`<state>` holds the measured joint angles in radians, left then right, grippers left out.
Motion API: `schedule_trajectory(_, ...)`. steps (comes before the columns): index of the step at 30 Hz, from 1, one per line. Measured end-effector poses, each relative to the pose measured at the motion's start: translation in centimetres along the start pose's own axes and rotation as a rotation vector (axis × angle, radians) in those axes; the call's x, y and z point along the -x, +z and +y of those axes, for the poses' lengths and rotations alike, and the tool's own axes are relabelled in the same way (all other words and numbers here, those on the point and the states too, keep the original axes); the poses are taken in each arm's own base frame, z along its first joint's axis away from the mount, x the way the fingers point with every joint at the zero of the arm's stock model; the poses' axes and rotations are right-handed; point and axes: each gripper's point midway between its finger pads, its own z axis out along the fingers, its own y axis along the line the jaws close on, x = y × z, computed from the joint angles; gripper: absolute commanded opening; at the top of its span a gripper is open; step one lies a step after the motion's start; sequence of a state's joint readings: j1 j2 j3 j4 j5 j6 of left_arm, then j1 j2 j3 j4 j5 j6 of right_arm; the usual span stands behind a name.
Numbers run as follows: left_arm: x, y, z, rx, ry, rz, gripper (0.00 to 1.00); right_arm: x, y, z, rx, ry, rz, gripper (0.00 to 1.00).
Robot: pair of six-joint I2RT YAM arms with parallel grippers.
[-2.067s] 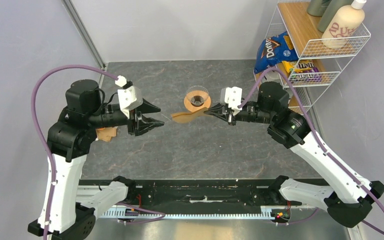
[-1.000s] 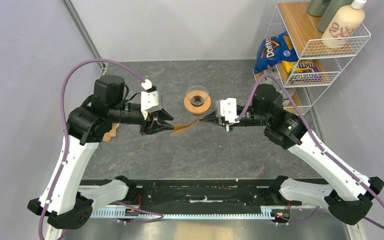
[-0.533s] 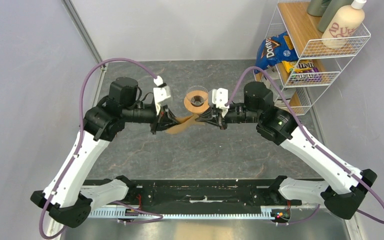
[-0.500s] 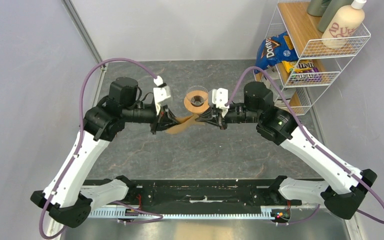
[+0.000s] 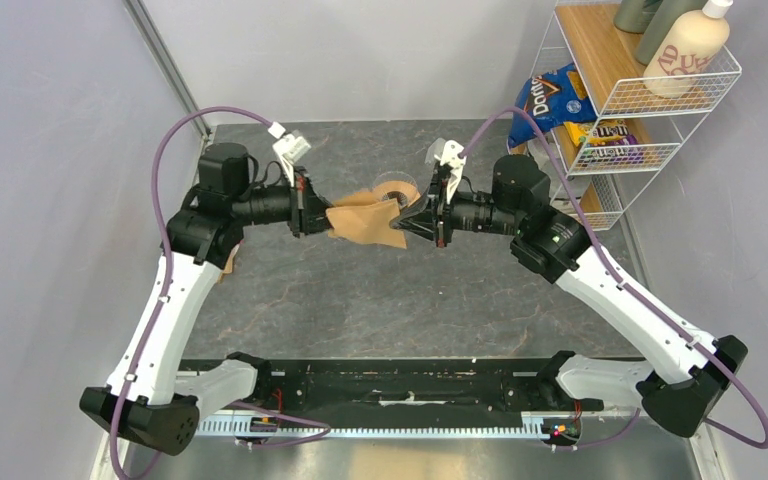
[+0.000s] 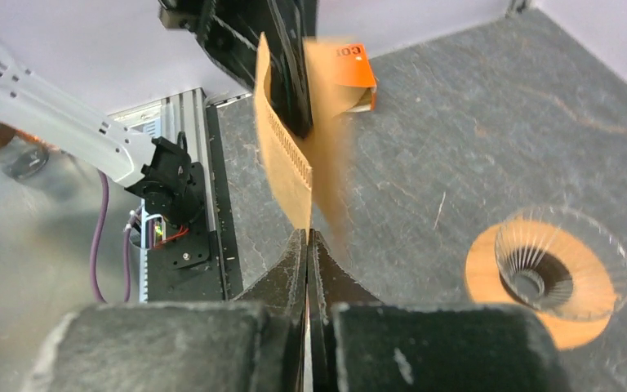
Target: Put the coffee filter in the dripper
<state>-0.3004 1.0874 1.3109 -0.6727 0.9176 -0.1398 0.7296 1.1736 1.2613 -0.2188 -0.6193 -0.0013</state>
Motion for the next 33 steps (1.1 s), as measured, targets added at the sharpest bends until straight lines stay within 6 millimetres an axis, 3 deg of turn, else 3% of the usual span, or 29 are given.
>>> schedule_trajectory(4, 0.8, -1.0, 2.2, 0.077, -0.080, -0.048, 0.02, -0.9, -0.6, -1.5, -0.062, 0.122, 0.010, 0.00)
schedule_trajectory(12, 0.3, -1.3, 3.2, 0.118, -0.136, -0.046, 0.02, -0.5, -0.6, -2.1, -0.095, 0.183, -0.012, 0.00)
schedule_trajectory(15, -0.7, -2.4, 5.6, 0.248, -0.189, -0.031, 0.02, -0.4, -0.8, -2.7, -0.121, 0.186, -0.018, 0.00)
schedule_trajectory(19, -3.6, -5.1, 9.0, 0.497, -0.150, 0.085, 0.02, -0.4, -0.9, -3.4, -0.152, 0.185, -0.021, 0.00)
schedule_trajectory(22, -6.2, -8.8, 11.4, 0.706, -0.025, 0.229, 0.02, -0.5, -1.0, -3.5, -0.157, 0.177, -0.018, 0.00)
schedule_trajectory(27, -10.4, -14.7, 11.8, 0.858, -0.029, 0.402, 0.02, -0.5, -1.0, -3.4, -0.152, 0.171, -0.016, 0.00)
schedule_trajectory(30, -13.5, -17.0, 12.5, 0.930, -0.102, 0.487, 0.02, -0.6, -0.9, -3.4, -0.150, 0.171, -0.018, 0.00)
schedule_trajectory(33, -16.8, -19.0, 13.4, 1.006, -0.070, 0.612, 0.02, -1.1, -0.8, -3.5, -0.148, 0.178, -0.012, 0.00)
